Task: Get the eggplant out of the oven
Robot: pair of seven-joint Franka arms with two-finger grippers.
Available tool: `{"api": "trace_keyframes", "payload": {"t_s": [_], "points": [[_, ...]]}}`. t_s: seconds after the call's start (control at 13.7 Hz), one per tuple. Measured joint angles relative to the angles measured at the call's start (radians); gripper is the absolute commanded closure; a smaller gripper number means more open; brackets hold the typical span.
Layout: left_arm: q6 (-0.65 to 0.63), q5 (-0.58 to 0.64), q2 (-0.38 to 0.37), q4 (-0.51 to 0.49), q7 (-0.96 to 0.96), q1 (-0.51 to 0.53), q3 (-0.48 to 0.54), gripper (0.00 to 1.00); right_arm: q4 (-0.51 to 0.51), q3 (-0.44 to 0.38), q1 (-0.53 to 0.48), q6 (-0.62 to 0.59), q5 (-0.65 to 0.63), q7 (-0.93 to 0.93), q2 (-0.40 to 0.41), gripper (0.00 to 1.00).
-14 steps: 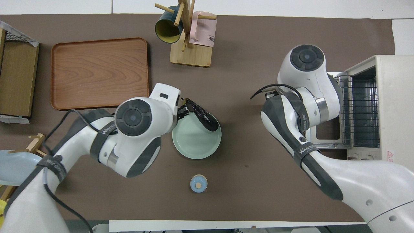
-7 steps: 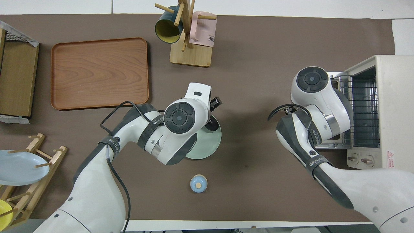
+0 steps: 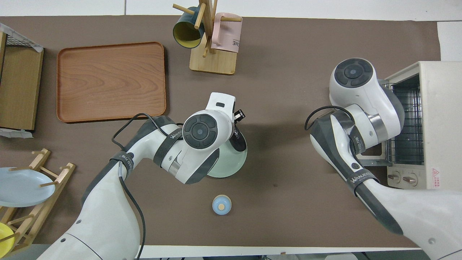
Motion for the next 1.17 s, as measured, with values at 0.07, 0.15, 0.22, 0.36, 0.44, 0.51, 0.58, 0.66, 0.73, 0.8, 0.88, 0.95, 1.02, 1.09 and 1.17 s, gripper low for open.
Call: {"api": "trace_keyframes", "payload": {"t_s": [0.07,0.15,0.22,0.36,0.44,0.51,0.58,0.66,0.73,0.8,0.88,0.95,1.02,1.09,1.17], "points": [[0.000,0.000,0.000,0.000,0.000,0.000,0.000,0.85,0.015,0.002,-0.020,-0.028,0.012,-0.051,-0.023,0.94],[0.000,0.000,0.000,0.000,0.002,0.000,0.000,0.92,0.023,0.005,-0.045,-0.055,0.021,-0.106,-0.055,0.94],[-0.004,0.000,-0.001,0.001,0.006,0.000,0.001,0.97,0.029,0.007,-0.071,-0.079,0.021,-0.151,-0.087,0.93],[-0.032,0.000,-0.009,0.007,0.019,0.001,0.008,0.99,0.041,0.005,-0.136,-0.111,0.021,-0.238,-0.134,0.89],[-0.061,0.000,-0.027,0.012,0.038,0.006,0.018,0.99,0.045,0.004,-0.169,-0.118,0.021,-0.277,-0.146,0.79],[-0.102,0.001,-0.050,0.019,0.077,0.028,0.027,0.99,0.049,0.003,-0.193,-0.128,0.021,-0.299,-0.155,0.70],[-0.160,0.001,-0.076,0.031,0.148,0.080,0.034,0.99,0.050,0.001,-0.210,-0.137,0.027,-0.310,-0.162,0.58],[-0.218,0.001,-0.096,0.051,0.240,0.156,0.039,0.99,0.050,-0.001,-0.220,-0.159,0.042,-0.312,-0.169,0.38],[-0.264,0.001,-0.105,0.073,0.349,0.247,0.042,0.99,0.049,-0.003,-0.224,-0.191,0.057,-0.313,-0.181,0.10],[-0.287,0.001,-0.103,0.090,0.475,0.345,0.044,0.99,0.049,-0.005,-0.224,-0.228,0.071,-0.313,-0.202,0.00],[-0.290,0.000,-0.096,0.098,0.611,0.437,0.046,0.99,0.053,-0.006,-0.224,-0.258,0.103,-0.313,-0.236,0.00],[-0.289,0.000,-0.075,0.114,0.724,0.508,0.046,0.98,0.066,-0.008,-0.224,-0.291,0.151,-0.310,-0.276,0.00],[-0.289,0.000,-0.033,0.162,0.813,0.565,0.046,0.72,0.097,-0.016,-0.227,-0.348,0.203,-0.304,-0.320,0.00],[-0.289,0.008,0.022,0.224,0.857,0.593,0.045,0.06,0.138,-0.029,-0.234,-0.411,0.238,-0.300,-0.355,0.00],[-0.289,0.028,0.076,0.282,0.871,0.599,0.044,0.00,0.184,-0.045,-0.243,-0.467,0.264,-0.297,-0.380,0.00]]}}
